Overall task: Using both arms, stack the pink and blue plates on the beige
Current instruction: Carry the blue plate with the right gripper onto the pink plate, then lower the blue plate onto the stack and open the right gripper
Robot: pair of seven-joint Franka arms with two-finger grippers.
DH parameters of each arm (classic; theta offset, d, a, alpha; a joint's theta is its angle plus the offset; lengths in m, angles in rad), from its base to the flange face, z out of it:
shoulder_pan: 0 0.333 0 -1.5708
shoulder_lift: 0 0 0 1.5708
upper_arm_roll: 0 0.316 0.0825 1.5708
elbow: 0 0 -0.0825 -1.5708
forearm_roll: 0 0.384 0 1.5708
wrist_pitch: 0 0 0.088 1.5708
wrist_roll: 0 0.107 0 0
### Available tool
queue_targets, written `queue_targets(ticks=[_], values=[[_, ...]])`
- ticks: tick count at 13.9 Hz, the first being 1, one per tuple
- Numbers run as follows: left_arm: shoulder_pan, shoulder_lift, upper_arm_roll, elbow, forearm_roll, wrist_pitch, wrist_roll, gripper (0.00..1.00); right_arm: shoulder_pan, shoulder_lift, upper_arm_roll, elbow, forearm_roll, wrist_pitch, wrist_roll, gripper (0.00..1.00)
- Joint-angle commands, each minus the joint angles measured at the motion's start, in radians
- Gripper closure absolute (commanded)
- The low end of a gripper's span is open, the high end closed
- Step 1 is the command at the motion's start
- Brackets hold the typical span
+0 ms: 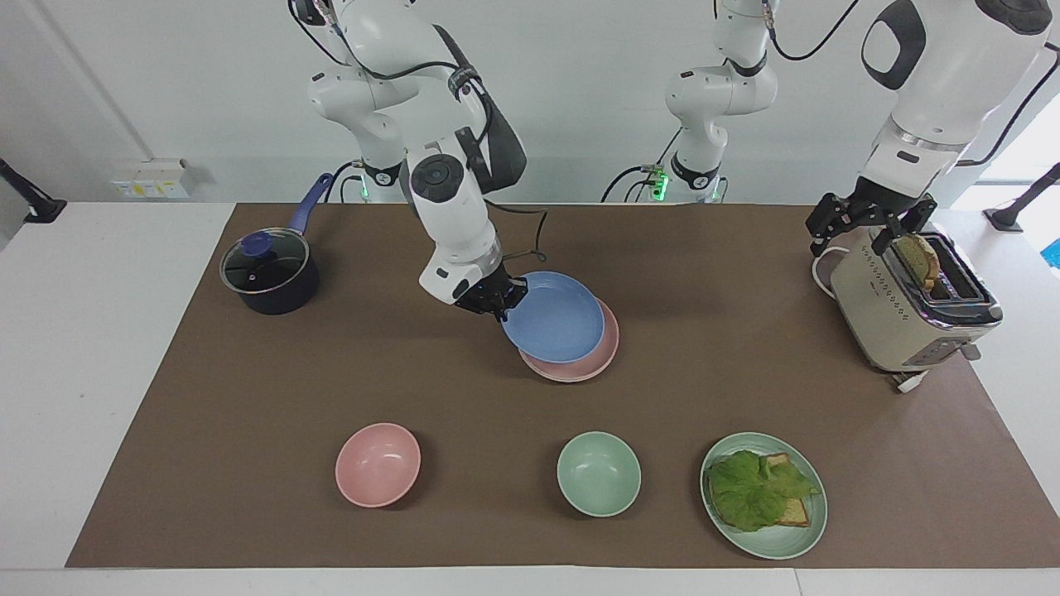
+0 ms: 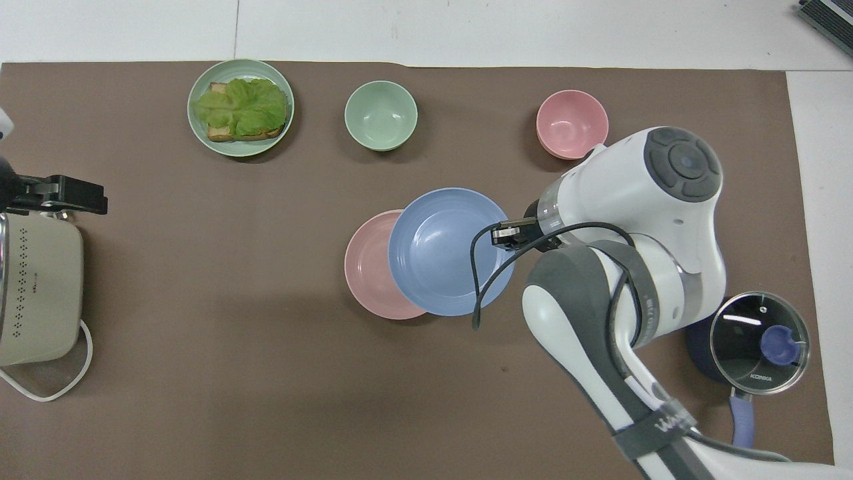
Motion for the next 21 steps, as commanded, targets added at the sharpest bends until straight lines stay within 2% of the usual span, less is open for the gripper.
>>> queue_targets(ticks=[1, 7, 21], values=[[0.007, -0.005, -0.004, 0.004, 0.011, -0.021, 0.001, 0.00, 0.017, 0.019, 0.000, -0.012, 0.027, 0.048, 0.012, 1.00], [0.007, -0.005, -0.004, 0.004, 0.011, -0.021, 0.001, 0.00, 0.026, 0.047, 0.002, -0.013, 0.076, 0.070, -0.005, 1.00], [-0.010, 0.003, 0.019, 0.004, 0.011, -0.016, 0.003, 0.00, 0.024, 0.067, 0.002, -0.049, 0.079, 0.121, -0.100, 1.00]])
